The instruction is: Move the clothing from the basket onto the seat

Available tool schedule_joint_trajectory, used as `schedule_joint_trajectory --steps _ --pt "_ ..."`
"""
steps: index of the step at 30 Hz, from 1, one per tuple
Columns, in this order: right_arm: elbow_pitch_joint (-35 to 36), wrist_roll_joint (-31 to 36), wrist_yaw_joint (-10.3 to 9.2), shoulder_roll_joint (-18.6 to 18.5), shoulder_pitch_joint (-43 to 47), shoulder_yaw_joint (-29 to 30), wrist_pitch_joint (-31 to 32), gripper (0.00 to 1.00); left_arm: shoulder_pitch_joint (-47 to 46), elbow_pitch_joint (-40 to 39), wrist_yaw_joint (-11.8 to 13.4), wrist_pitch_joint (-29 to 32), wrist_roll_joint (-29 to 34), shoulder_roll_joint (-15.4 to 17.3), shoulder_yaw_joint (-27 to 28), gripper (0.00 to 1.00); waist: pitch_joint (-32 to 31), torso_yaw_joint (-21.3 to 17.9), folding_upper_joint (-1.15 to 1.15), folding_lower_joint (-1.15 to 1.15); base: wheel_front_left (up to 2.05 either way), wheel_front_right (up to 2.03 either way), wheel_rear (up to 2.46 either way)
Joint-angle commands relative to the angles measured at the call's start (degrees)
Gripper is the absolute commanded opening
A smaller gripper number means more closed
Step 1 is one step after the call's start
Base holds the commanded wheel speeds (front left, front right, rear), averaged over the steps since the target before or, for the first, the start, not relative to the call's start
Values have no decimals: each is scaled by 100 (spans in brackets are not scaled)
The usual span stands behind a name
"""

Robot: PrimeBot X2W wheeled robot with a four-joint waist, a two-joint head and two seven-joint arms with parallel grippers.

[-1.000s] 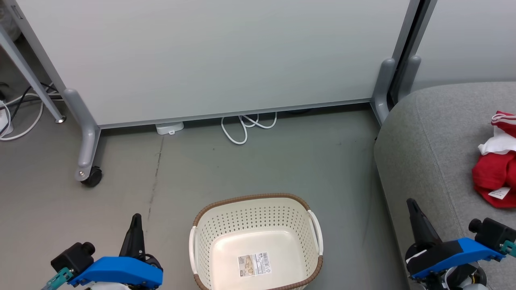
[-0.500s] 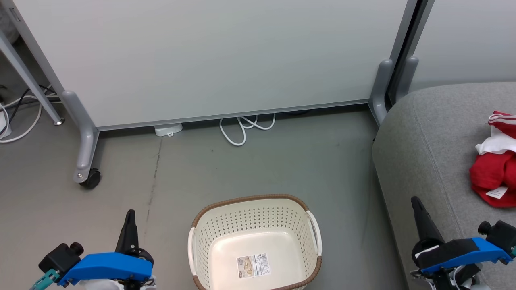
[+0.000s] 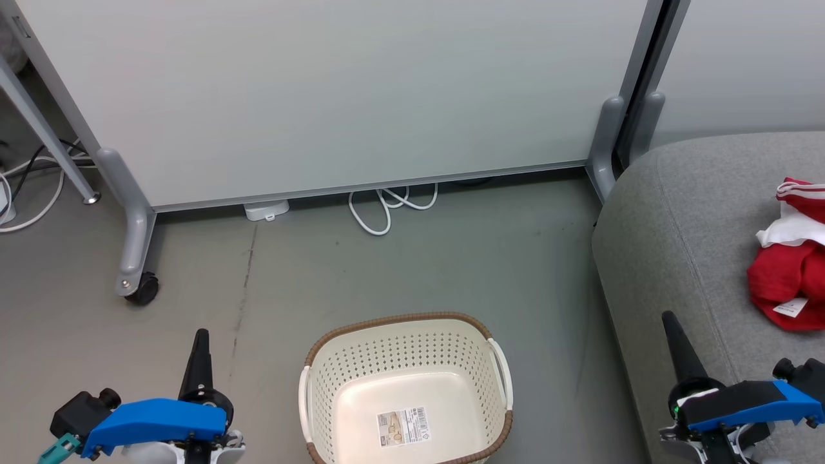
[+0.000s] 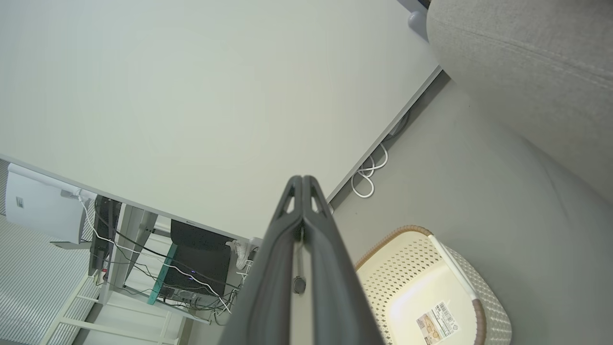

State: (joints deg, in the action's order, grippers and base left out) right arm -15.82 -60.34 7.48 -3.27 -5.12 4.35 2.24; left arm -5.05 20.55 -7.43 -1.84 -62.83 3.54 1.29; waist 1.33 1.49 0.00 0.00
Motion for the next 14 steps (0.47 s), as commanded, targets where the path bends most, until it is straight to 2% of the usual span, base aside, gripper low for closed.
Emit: schedule_joint_trajectory --steps 1,14 --pt "80 -149 2 4 -108 27 23 0 -136 -89 -5 34 -123 17 53 0 -2 -2 0 0 0 0 0" --pt "110 -897 2 14 -117 77 125 0 -145 -234 -6 234 -816 -4 169 0 -24 -31 0 0 0 0 0"
